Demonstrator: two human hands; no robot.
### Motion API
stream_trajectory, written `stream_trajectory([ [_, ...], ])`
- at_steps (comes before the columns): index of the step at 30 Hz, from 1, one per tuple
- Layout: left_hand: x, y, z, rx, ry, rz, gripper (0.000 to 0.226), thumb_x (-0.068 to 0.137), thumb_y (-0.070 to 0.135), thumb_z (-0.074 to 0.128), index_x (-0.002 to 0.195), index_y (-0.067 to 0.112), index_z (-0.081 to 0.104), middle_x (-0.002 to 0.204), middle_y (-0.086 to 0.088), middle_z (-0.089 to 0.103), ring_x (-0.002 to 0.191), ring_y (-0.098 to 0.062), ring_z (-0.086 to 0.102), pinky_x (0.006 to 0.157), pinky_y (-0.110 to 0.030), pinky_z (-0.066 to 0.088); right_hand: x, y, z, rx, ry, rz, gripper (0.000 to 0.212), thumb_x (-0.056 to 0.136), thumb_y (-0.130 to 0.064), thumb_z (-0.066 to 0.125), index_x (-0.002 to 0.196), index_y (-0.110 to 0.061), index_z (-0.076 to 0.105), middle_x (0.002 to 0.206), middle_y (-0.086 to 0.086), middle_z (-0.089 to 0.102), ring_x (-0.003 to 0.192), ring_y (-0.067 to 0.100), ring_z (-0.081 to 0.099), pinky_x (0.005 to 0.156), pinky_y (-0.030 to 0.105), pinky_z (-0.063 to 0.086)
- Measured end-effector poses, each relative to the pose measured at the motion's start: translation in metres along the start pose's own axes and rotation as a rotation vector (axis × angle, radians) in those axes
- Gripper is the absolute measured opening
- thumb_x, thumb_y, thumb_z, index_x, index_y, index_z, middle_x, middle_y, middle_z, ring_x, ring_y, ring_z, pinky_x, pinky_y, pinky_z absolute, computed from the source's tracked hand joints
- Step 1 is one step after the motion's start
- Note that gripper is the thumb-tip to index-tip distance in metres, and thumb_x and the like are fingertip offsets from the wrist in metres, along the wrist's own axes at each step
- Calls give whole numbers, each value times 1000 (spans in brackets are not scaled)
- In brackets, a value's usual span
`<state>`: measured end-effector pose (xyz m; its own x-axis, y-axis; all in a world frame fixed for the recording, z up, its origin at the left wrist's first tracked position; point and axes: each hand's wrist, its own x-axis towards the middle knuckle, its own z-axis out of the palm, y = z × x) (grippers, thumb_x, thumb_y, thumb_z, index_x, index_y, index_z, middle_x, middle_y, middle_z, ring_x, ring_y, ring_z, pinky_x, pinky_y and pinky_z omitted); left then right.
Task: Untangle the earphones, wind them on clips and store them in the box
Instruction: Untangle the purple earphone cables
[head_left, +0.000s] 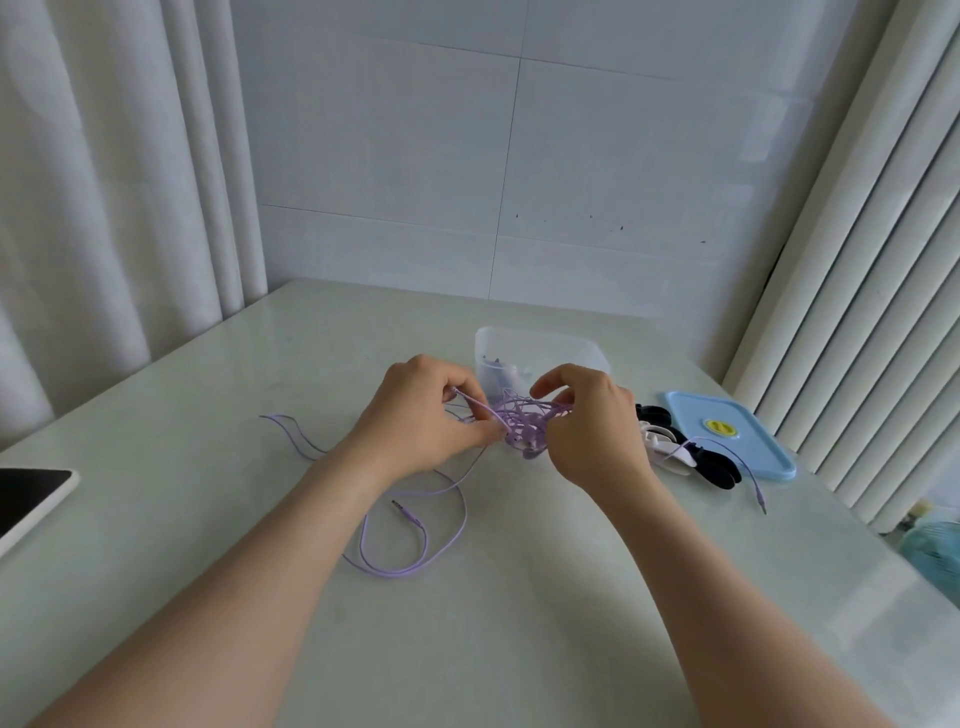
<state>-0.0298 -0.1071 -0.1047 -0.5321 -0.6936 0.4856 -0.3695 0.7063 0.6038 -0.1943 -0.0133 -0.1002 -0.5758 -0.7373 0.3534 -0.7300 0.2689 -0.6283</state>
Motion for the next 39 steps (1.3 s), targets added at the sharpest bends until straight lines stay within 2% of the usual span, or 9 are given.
stream_trajectory([
  [7,0,1,1,-181,-72,-61,32,57,60,96,73,36,82,47,15,42,55,-6,37,51,-16,28,3,6,2,-36,15,19,44,78,8,55,98,-23,78,103,3,71,92,21,60,70,27,43],
  [12,3,4,3,-412,-28,-192,29,90,50,77,81,23,83,59,-8,50,58,-12,42,65,-26,37,0,2,0,-28,-6,-24,49,77,10,49,101,-19,79,100,2,70,89,17,54,70,25,40],
  [18,4,6,5,-418,56,-371,36,93,51,69,78,21,82,43,11,38,50,-14,42,64,-28,39,-5,-6,-2,28,-32,-110,53,76,13,44,104,-20,75,91,2,69,72,1,51,57,7,41],
  [20,4,4,5,-442,59,-359,39,91,53,73,80,17,80,46,15,46,48,-9,47,62,-28,40,-6,-7,-3,33,-33,-123,54,77,13,43,105,-19,75,90,0,67,73,4,52,58,8,42],
  [23,4,3,6,-431,77,-270,25,93,45,75,86,22,82,68,18,71,73,-7,68,72,-25,49,-6,-8,-4,34,-27,-121,54,77,13,42,104,-18,76,91,-1,66,78,13,53,59,7,42],
  [27,6,6,9,-574,70,-272,22,101,29,67,93,14,80,54,16,45,51,-5,43,55,-18,41,-5,-7,-2,69,-49,-110,53,78,12,41,106,-18,77,93,-1,66,86,17,56,57,7,43],
  [32,8,5,11,-778,61,-370,23,107,23,57,95,10,72,74,-3,60,56,-15,55,54,-31,53,-8,-9,3,111,51,-221,42,84,-19,55,121,-24,73,111,-6,68,106,11,59,85,22,41],
  [35,8,8,11,-794,60,-344,24,108,21,53,92,13,69,80,-1,70,62,-15,58,64,-34,53,-14,-15,7,139,4,-315,32,86,-24,69,118,-22,75,106,-11,73,100,6,64,88,16,47],
  [39,11,11,9,-905,119,-333,27,109,17,49,86,13,62,77,0,67,70,-17,53,71,-35,49,-14,-12,26,13,-38,-317,15,87,-20,70,98,-24,79,89,-5,73,88,23,68,85,40,55],
])
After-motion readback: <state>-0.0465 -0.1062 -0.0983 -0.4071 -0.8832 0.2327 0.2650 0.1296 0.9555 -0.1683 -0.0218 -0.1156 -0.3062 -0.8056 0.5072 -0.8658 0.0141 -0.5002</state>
